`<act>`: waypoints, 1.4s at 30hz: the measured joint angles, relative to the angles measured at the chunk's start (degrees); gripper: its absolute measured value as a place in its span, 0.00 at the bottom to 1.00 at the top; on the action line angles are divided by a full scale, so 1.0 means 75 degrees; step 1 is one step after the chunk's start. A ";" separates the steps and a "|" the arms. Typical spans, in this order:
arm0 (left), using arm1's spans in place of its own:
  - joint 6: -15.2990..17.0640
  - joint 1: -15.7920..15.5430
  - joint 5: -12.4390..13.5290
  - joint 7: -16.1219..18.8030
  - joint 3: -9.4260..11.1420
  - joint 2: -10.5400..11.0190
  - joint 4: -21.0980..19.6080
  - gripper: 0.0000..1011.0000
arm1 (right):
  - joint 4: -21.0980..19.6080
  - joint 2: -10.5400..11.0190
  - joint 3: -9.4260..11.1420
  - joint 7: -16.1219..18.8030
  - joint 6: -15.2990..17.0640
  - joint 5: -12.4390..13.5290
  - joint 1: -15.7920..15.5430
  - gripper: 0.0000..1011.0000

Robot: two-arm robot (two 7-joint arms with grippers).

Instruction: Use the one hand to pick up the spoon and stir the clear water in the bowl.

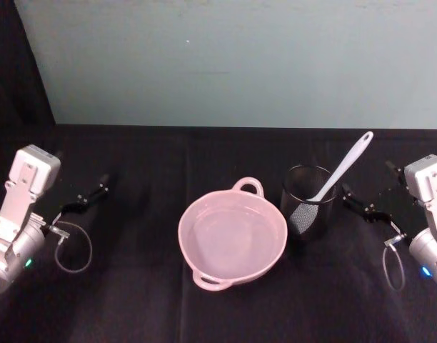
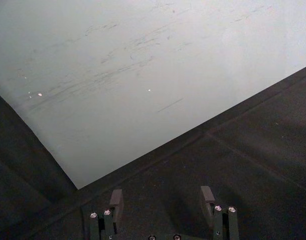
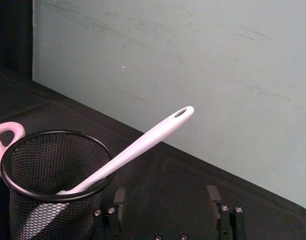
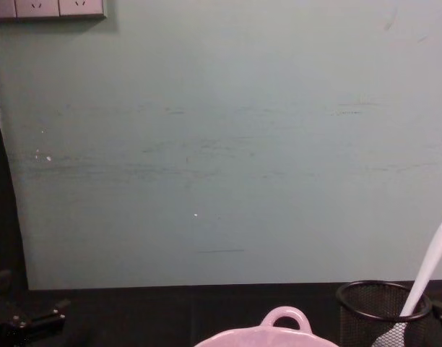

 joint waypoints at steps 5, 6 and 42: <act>0.0000 0.0000 0.0000 0.0000 0.0000 0.0000 0.0000 0.99 | 0.0000 0.0000 0.0000 0.0000 0.0000 0.0000 0.0000 0.99; 0.0000 0.0000 0.0000 0.0000 0.0000 0.0000 0.0000 0.99 | 0.0000 0.0000 0.0000 0.0000 0.0000 0.0000 0.0000 0.99; 0.0000 0.0000 0.0000 0.0000 0.0000 0.0000 0.0000 0.99 | -0.0528 0.0199 0.0544 -0.0141 0.0022 0.0105 -0.0581 0.99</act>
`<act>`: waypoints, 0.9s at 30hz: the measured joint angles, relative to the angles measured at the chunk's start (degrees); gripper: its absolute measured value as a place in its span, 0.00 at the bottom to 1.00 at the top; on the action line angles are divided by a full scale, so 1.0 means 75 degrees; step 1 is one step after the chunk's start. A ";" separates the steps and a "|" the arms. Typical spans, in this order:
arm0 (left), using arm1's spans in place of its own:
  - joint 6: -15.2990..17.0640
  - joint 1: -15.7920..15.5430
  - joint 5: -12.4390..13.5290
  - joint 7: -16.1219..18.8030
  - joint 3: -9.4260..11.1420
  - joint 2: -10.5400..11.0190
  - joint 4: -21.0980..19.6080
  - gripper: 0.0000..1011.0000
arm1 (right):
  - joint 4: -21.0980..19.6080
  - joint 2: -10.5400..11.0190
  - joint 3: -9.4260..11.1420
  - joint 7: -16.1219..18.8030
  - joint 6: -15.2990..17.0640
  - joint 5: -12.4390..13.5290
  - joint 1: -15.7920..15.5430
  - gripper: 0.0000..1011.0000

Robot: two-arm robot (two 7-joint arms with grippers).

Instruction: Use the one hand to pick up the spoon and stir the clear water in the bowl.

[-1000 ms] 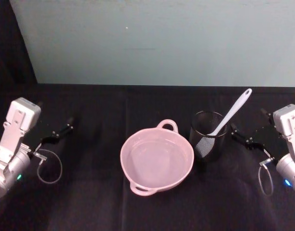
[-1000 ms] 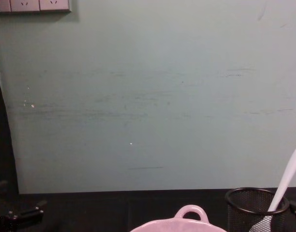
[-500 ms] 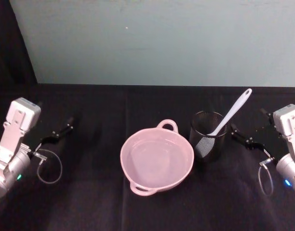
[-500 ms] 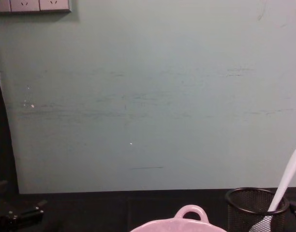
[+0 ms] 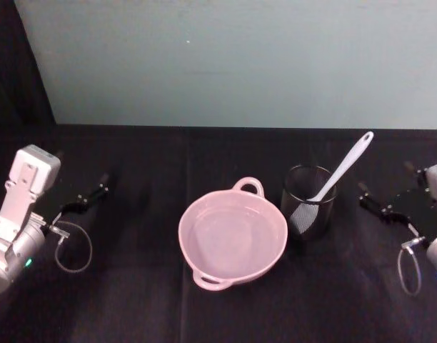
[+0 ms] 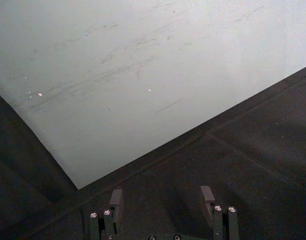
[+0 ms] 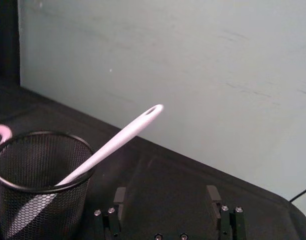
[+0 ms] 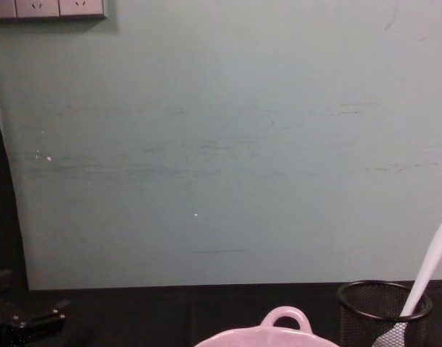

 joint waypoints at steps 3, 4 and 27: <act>0.0000 0.0000 0.0000 0.0000 0.0000 0.0000 0.0000 0.99 | -0.0231 0.0056 0.0265 0.0155 -0.0115 0.0344 -0.0258 0.99; 0.0000 0.0000 0.0000 0.0000 0.0000 0.0000 -0.0001 0.99 | -0.0308 0.0071 0.0355 0.0218 -0.0145 0.0461 -0.0337 0.99; 0.0000 0.0000 0.0000 0.0000 0.0000 0.0000 0.0000 0.99 | -0.0354 -0.0587 0.1589 0.3479 0.1436 0.5382 -0.0473 0.99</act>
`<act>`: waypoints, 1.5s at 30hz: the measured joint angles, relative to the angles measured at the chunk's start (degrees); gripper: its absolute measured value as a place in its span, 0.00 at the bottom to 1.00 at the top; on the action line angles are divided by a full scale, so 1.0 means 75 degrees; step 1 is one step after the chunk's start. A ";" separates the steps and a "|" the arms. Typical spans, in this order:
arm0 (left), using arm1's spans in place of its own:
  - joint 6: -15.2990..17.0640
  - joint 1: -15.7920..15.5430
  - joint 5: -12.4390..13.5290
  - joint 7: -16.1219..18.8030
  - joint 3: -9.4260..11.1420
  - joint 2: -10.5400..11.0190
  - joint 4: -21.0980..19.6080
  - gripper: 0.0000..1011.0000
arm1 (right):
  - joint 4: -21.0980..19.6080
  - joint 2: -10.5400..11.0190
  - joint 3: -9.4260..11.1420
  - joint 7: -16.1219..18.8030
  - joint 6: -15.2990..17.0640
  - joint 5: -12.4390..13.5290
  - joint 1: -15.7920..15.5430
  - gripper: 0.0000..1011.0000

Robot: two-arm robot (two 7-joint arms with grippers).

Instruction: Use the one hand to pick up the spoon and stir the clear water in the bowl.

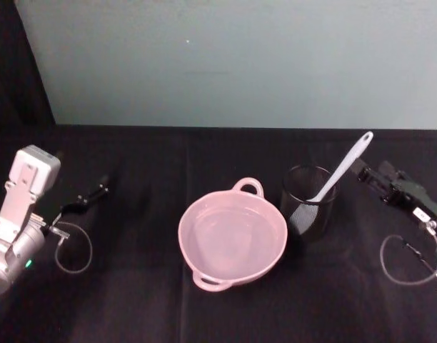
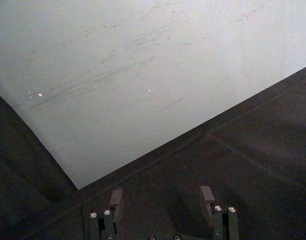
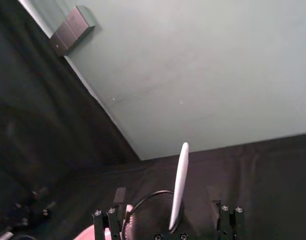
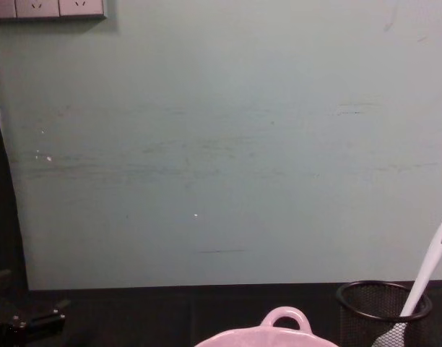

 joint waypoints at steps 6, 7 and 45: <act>0.0000 0.0000 0.0000 0.0000 0.0000 0.0000 0.0000 1.00 | 0.0407 -0.0137 -0.0160 0.0027 0.0739 0.0680 0.0518 0.99; 0.0000 0.0001 0.0000 0.0000 0.0000 0.0000 0.0000 0.99 | 0.0513 -0.0157 -0.0206 0.0024 0.0876 0.0786 0.0640 0.99; 0.0000 0.0000 0.0000 0.0000 0.0000 0.0000 0.0000 0.99 | 0.1313 -0.0203 -0.0929 -0.0043 0.0913 0.1036 0.1657 0.94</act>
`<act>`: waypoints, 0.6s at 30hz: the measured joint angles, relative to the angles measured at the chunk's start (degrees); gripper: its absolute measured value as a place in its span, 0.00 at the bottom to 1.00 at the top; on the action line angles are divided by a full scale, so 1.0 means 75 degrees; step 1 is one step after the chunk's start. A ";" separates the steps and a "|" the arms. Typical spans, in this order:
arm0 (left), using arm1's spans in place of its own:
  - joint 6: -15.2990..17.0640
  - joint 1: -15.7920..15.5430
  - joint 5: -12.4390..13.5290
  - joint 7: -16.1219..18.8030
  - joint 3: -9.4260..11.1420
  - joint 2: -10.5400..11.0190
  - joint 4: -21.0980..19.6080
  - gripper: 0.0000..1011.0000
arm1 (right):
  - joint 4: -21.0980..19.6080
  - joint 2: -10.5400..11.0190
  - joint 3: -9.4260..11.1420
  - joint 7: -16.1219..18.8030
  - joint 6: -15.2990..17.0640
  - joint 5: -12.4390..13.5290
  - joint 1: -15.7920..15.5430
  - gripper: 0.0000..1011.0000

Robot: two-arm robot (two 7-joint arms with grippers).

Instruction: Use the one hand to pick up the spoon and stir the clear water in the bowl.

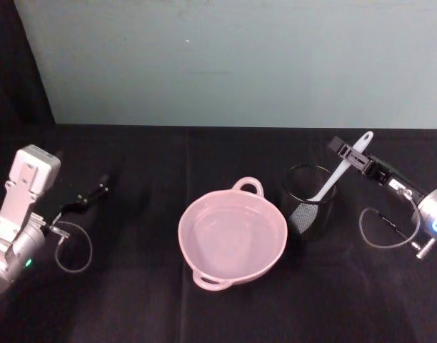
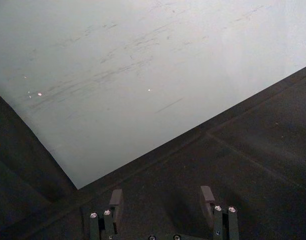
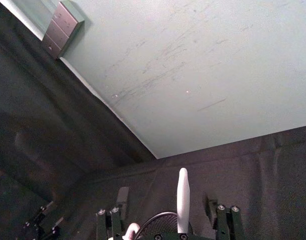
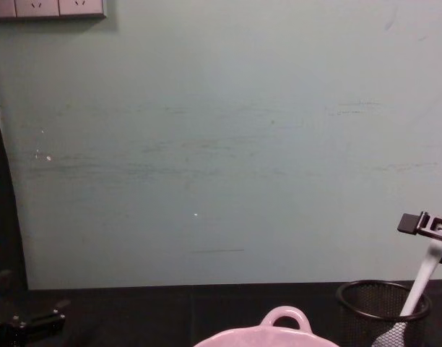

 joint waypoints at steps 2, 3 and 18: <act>0.0000 0.0000 0.0000 0.0000 0.0000 0.0000 0.0000 0.99 | -0.0004 0.0001 0.0002 -0.0002 0.0001 0.0000 -0.0003 0.92; -0.0001 0.0000 0.0000 0.0000 0.0000 0.0000 0.0000 0.99 | -0.0008 0.0002 0.0005 -0.0002 0.0003 -0.0001 -0.0006 0.88; 0.0000 0.0000 0.0000 0.0000 0.0000 0.0000 0.0000 0.99 | -0.0028 0.0011 0.0020 -0.0010 0.0013 -0.0011 -0.0020 0.42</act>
